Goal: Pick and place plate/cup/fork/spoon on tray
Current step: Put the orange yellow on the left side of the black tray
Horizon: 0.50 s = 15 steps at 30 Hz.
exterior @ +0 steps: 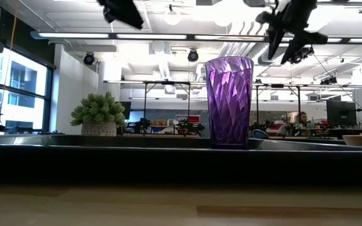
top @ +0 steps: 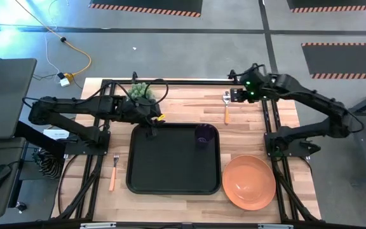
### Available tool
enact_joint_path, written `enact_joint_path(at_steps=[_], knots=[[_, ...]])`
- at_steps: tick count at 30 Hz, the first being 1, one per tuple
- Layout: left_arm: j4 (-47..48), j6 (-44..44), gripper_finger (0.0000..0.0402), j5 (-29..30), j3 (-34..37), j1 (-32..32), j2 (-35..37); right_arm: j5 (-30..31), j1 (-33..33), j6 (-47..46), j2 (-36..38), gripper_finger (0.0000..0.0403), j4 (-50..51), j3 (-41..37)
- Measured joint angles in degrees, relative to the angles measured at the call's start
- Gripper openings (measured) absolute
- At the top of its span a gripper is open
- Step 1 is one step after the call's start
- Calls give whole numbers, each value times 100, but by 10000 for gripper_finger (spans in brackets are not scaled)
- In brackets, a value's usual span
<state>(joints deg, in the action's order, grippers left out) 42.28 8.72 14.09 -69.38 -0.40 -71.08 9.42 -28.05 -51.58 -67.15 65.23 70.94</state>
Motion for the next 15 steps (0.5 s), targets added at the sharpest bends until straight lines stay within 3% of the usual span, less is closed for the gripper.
enact_joint_path(at_steps=[8,15], knots=[[-778,177,108,0,766,0,370,-649,-360,301,-751,168,-122,-224],[-953,214,108,20,824,21,459,-873,-684,834,-1464,168,-278,-256]])
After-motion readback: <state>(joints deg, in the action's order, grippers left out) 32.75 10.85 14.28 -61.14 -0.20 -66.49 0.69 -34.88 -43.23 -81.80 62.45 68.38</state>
